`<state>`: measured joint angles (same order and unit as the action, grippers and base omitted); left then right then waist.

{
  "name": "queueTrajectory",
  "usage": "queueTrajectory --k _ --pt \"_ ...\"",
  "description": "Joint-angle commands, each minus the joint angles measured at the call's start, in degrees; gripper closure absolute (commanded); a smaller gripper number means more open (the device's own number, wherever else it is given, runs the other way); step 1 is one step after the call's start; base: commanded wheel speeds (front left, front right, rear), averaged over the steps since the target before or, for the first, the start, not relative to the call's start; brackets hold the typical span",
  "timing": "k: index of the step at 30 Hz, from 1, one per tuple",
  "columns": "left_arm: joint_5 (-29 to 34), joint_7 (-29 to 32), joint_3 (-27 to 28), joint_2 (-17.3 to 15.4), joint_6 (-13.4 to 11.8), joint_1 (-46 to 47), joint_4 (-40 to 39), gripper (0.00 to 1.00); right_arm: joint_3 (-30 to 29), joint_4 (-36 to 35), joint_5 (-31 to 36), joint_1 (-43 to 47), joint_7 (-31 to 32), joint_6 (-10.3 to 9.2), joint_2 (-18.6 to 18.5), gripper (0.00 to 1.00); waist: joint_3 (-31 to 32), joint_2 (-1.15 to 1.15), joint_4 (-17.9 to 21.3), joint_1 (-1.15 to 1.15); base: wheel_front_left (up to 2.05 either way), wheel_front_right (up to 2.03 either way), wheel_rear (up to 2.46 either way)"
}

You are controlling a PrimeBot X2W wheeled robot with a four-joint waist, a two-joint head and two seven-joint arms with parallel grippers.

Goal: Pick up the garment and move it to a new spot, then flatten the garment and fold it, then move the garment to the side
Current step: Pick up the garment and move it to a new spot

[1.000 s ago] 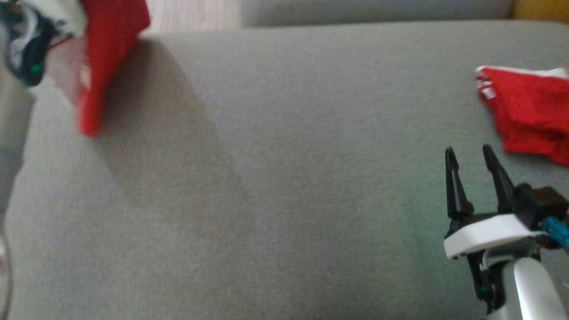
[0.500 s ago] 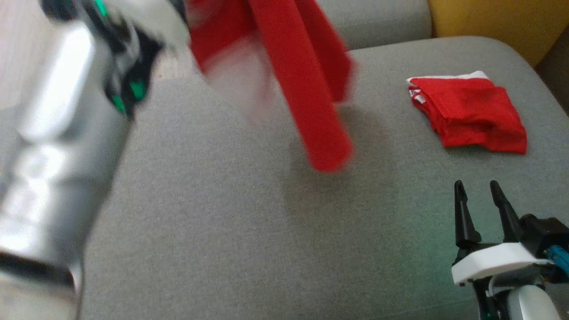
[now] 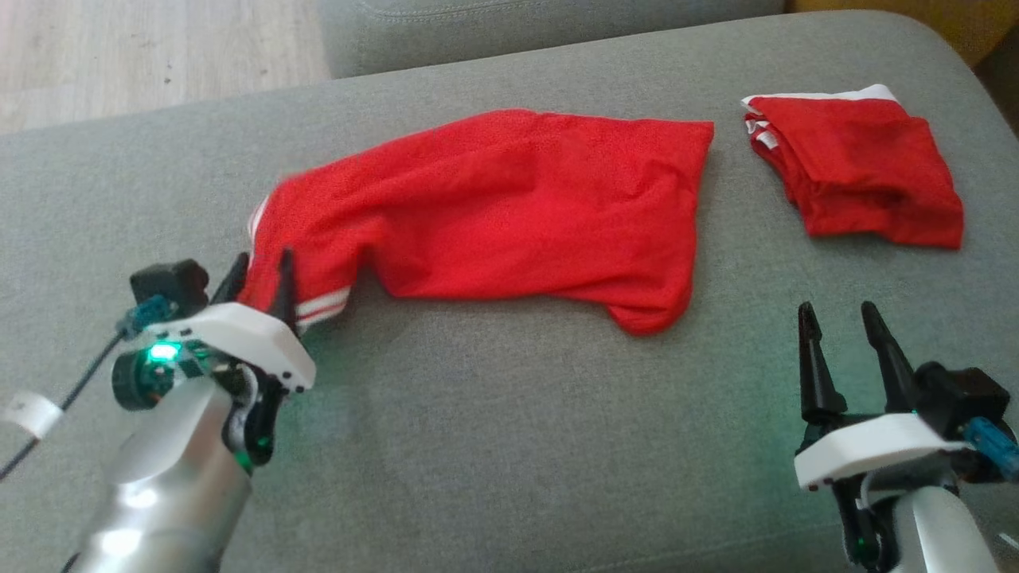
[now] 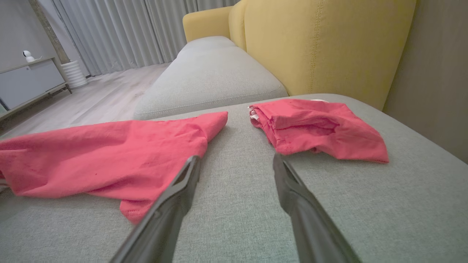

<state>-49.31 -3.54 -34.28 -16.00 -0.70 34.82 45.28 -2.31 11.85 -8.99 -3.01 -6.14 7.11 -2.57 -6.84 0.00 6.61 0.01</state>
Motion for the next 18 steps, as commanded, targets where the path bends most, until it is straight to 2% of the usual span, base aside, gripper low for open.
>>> queueTrajectory --k 1,5,10,14,18 --pt "0.81 -2.11 1.82 -0.98 0.0 1.88 -0.51 0.0 1.14 -1.27 0.3 -1.48 -0.78 0.37 -0.31 0.0 0.22 0.0 -0.51 -0.01 0.0 0.0 0.0" --pt "1.95 -5.13 0.62 0.17 1.51 1.76 0.88 0.0 0.87 -0.96 0.56 -1.13 -0.75 0.37 -0.31 0.0 1.43 0.0 -1.92 -0.01 0.0 0.0 0.0" --pt "3.85 -7.82 -0.34 -0.67 2.63 3.0 0.34 0.0 0.29 -1.22 1.43 -1.07 -0.8 0.37 -0.31 0.0 4.09 0.0 -3.67 -0.01 0.0 0.0 0.0" --pt "4.58 -9.43 -0.38 -0.85 2.21 1.81 -1.66 0.0 -0.88 -1.28 2.19 -0.14 -0.51 0.37 -0.31 0.0 6.92 0.0 -5.47 -0.01 0.0 0.0 0.0" --pt "4.76 -10.7 0.6 -1.03 0.35 -2.24 -5.45 0.0 -1.24 -1.56 2.22 0.83 -0.39 0.37 -0.31 0.0 8.69 0.0 -6.9 -0.01 0.0 0.0 0.0"
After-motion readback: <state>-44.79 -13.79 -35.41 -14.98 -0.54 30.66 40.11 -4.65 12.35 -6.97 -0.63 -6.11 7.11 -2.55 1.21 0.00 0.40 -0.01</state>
